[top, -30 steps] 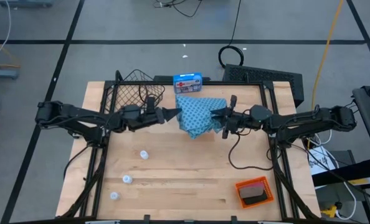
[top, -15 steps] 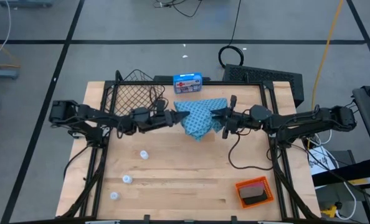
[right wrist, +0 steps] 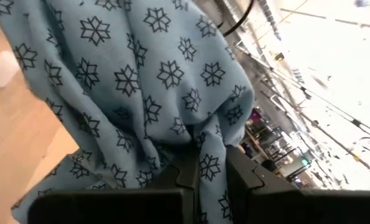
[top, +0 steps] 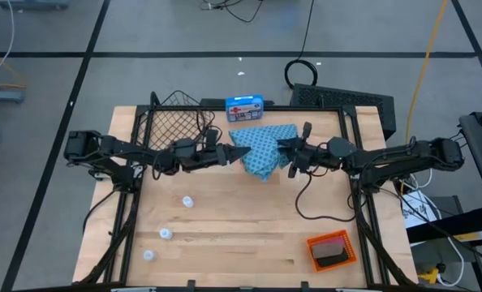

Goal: Pick & place medical supplies in basket/bin
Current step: Put the blue patient gown into the black wire basket

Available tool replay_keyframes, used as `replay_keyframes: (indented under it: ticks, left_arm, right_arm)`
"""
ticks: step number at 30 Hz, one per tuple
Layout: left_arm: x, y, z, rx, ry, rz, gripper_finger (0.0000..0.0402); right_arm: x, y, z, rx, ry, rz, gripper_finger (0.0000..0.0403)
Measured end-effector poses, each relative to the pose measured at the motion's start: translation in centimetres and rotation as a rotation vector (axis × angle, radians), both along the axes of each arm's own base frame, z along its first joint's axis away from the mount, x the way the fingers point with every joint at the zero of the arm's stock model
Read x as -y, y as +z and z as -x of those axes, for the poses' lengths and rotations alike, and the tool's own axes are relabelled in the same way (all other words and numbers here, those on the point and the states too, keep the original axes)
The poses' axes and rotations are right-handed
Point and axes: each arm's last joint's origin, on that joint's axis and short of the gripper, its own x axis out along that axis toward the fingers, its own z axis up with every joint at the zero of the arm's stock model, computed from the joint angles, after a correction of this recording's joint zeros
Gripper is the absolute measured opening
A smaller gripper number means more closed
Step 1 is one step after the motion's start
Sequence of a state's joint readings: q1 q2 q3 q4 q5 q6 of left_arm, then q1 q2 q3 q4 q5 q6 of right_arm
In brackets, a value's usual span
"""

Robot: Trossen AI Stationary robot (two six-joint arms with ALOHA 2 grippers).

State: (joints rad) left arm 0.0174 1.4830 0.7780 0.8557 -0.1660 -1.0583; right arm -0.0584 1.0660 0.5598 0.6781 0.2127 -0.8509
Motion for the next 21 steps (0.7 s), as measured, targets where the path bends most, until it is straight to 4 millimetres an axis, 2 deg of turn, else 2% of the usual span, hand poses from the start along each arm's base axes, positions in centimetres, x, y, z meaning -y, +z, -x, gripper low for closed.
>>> replay_keyframes:
  ticks: [7, 13, 21]
  left_arm:
    - [-0.11, -0.48, -0.04, -0.052, 0.038, -0.002, 0.0392]
    - [-0.17, -0.23, 0.0, -0.016, 0.043, 0.044, 0.0392]
    - [-0.32, -0.31, 0.02, -0.025, 0.09, 0.04, 0.0392]
  right_arm:
    - [-0.64, 0.46, 0.01, 0.043, 0.024, 0.018, 0.0022]
    - [-0.3, 0.22, -0.1, 0.017, -0.102, 0.061, 0.0022]
    - [-0.24, -0.47, -0.65, -0.015, -0.114, 0.076, 0.0022]
